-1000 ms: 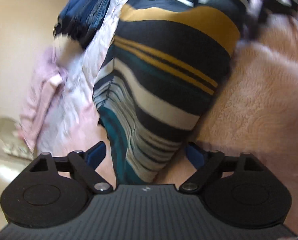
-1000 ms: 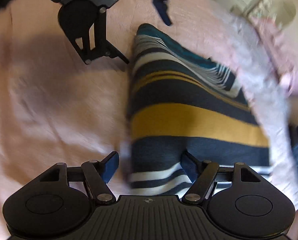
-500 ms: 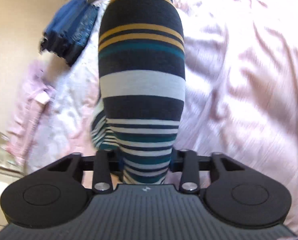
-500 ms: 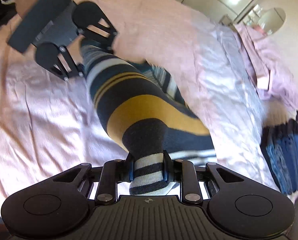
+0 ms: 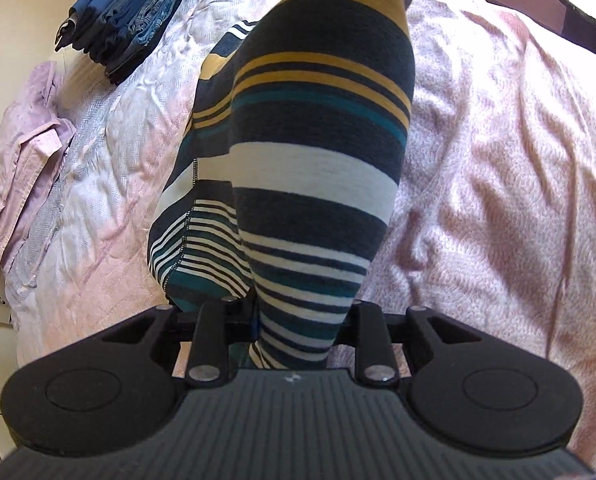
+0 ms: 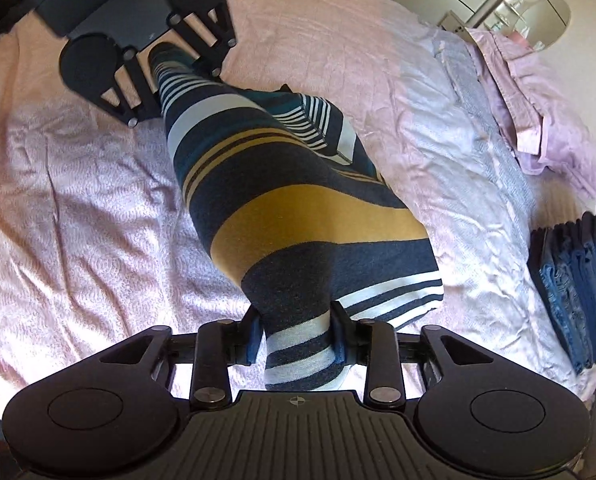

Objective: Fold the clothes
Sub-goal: 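Grasp the sock's two ends with the left and right grippers, then lift the sock stretched between both grippers off the quilt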

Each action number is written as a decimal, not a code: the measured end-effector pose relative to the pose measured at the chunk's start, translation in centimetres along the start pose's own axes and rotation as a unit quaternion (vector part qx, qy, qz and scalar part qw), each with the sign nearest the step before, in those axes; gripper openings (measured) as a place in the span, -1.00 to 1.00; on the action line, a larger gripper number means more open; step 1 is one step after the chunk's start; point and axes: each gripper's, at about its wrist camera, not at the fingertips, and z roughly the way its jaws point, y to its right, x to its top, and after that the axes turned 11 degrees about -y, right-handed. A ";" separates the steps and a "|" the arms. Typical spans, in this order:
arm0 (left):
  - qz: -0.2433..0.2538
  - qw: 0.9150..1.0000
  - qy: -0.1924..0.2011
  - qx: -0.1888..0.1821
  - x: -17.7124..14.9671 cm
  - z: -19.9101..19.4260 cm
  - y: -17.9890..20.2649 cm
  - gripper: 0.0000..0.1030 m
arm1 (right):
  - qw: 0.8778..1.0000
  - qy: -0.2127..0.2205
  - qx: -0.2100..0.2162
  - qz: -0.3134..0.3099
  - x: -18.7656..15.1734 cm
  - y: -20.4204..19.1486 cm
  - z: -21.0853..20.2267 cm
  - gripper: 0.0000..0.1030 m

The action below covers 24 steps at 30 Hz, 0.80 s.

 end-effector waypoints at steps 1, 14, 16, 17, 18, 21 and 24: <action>0.000 1.000 -0.001 -0.002 0.0 -0.1 0.0 -0.57 | 1.000 -0.001 -0.004 -0.004 0.0 -0.1 0.0 -0.23; -0.002 1.000 -0.006 -0.017 0.0 0.1 -0.4 -0.57 | 0.997 0.007 -0.042 -0.070 0.6 -3.5 2.6 0.45; -0.003 1.000 -0.006 -0.019 0.0 0.0 -0.4 -0.57 | 0.996 0.002 -0.049 -0.080 1.0 -3.6 3.7 0.45; -0.004 1.000 -0.006 -0.019 0.0 0.0 -0.4 -0.57 | 0.995 -0.001 -0.053 -0.082 1.2 -3.4 4.3 0.45; -0.005 1.000 -0.006 -0.019 0.0 0.0 -0.4 -0.56 | 0.995 0.000 -0.054 -0.078 1.3 -3.1 4.6 0.44; -0.013 1.000 -0.006 -0.014 0.2 -0.2 -0.5 -0.54 | 0.998 0.010 -0.030 -0.059 1.4 -1.3 4.7 0.01; -0.017 1.000 -0.008 0.006 0.6 -0.5 -0.3 -0.31 | 0.999 0.015 -0.015 -0.050 1.3 0.0 4.0 -0.23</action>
